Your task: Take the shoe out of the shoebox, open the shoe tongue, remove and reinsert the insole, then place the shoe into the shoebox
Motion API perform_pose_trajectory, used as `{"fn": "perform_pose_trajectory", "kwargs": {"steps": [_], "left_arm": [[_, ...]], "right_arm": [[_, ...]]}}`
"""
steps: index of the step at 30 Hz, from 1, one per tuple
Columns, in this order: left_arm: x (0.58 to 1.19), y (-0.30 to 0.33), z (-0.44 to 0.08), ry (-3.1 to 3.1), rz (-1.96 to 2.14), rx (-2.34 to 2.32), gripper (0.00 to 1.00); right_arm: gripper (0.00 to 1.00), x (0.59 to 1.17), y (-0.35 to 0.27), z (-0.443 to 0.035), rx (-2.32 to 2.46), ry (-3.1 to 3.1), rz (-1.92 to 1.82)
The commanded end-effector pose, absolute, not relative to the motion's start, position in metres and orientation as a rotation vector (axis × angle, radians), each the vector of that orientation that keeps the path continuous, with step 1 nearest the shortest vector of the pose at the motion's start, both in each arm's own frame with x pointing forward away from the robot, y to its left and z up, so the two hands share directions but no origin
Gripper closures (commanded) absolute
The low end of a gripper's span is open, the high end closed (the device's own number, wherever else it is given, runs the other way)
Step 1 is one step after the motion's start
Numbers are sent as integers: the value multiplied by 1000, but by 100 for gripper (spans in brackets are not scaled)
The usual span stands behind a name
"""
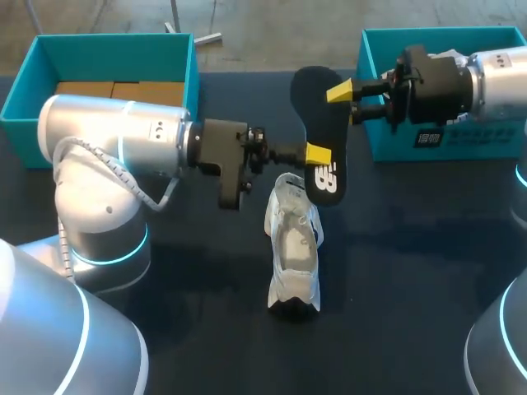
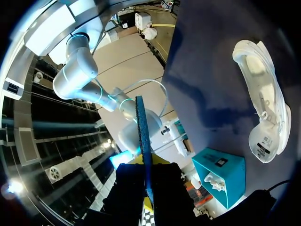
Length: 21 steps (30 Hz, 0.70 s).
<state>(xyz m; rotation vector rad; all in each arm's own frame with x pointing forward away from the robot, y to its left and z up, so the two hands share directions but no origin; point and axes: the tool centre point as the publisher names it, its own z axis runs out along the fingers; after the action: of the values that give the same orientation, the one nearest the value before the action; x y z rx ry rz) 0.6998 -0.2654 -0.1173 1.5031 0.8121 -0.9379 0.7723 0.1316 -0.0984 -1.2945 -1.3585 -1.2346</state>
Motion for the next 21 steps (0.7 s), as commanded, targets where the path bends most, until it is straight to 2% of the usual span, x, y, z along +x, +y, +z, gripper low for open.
{"fn": "perform_pose_trajectory", "kwargs": {"steps": [1, 2, 3, 8, 9, 10, 21], "left_arm": [[700, -271, -118, 806, -936, 1497, 100], [700, -272, -118, 804, -936, 1498, 100], [700, -273, -118, 802, -936, 1499, 100], [702, -273, -117, 818, -924, 1493, 100], [702, -271, -117, 826, -909, 1491, 57], [702, -268, -116, 832, -910, 1483, 0], [707, -230, -108, 979, -856, 1556, 0]], "right_arm": [[93, 774, 134, -102, -1289, -1352, -1238], [99, 774, 134, -102, -1289, -1349, -1240], [100, 774, 133, -103, -1290, -1348, -1241], [100, 773, 131, -103, -1294, -1345, -1246], [100, 773, 130, -104, -1297, -1345, -1247], [100, 774, 129, -105, -1302, -1344, -1247], [100, 780, 119, -115, -1376, -1357, -1231]]}}
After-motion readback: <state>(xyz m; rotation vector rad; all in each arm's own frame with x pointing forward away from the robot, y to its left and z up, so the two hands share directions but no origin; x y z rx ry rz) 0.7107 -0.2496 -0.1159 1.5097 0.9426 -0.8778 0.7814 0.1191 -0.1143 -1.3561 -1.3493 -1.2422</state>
